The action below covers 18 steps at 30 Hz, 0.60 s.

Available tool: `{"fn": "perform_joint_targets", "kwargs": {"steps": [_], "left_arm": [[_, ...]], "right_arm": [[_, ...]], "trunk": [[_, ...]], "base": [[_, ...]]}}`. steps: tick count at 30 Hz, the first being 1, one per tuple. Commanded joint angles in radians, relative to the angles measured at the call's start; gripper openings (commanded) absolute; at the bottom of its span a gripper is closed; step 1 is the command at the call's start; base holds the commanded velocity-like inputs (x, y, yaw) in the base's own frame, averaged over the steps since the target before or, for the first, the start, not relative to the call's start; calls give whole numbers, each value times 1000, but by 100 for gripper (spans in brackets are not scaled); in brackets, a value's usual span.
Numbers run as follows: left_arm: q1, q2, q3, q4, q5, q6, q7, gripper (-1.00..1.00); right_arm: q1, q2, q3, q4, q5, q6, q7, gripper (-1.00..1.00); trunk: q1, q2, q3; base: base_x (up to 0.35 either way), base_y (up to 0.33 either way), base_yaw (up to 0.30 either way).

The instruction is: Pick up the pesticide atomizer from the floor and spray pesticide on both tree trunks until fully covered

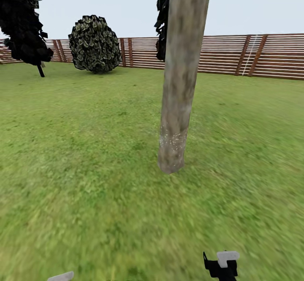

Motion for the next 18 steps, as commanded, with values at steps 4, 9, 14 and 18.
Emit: {"fn": "perform_joint_targets", "kwargs": {"steps": [4,9,14,18], "left_arm": [[-1,0,5,1,2,-3,-2,-100],[-1,0,5,1,2,-3,-2,-100],[-1,0,5,1,2,-3,-2,-100],[-1,0,5,1,2,-3,-2,-100]], "right_arm": [[0,0,9,0,-8,-2,-3,100],[0,0,9,0,-8,-2,-3,100],[0,1,9,0,-8,-2,-3,100],[0,1,9,0,-8,-2,-3,100]], "trunk": [[0,0,-3],[0,0,-6],[0,0,-9],[0,0,-12]], "base": [[0,0,279],[0,0,279],[0,0,279],[0,0,279]]}}
